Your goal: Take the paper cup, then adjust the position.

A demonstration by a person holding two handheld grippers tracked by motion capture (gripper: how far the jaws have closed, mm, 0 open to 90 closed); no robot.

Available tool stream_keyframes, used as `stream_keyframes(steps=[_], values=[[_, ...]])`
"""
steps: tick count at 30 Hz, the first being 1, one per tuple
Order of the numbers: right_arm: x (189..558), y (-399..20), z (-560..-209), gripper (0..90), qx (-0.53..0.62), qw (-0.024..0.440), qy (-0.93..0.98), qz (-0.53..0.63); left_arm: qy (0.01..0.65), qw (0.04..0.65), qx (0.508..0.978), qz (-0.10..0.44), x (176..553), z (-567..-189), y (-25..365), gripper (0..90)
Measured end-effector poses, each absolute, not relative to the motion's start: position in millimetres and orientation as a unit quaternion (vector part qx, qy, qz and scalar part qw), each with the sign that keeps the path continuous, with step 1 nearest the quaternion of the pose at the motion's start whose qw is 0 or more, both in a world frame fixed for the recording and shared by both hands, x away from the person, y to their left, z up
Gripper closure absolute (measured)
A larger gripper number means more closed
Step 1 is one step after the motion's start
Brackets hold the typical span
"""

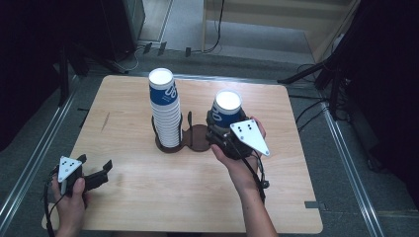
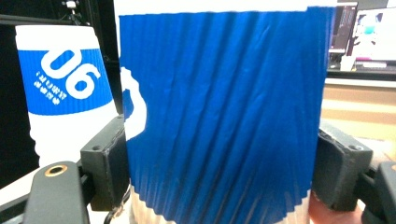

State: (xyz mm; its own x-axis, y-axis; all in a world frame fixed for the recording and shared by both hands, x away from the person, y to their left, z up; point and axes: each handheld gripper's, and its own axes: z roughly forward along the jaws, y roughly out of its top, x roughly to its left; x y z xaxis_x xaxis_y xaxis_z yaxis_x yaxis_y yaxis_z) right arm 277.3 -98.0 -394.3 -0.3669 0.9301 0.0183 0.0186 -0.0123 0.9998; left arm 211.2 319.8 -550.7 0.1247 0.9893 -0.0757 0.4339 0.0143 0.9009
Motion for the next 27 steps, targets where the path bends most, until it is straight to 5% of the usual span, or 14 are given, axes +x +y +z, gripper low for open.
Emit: stream_keyframes(steps=[27], values=[[253.2,-108.8,-445.7,19.9,0.425,0.37,0.594,0.574,0.557,0.425,0.639,0.317,209.4,-543.0,316.5,8.4]])
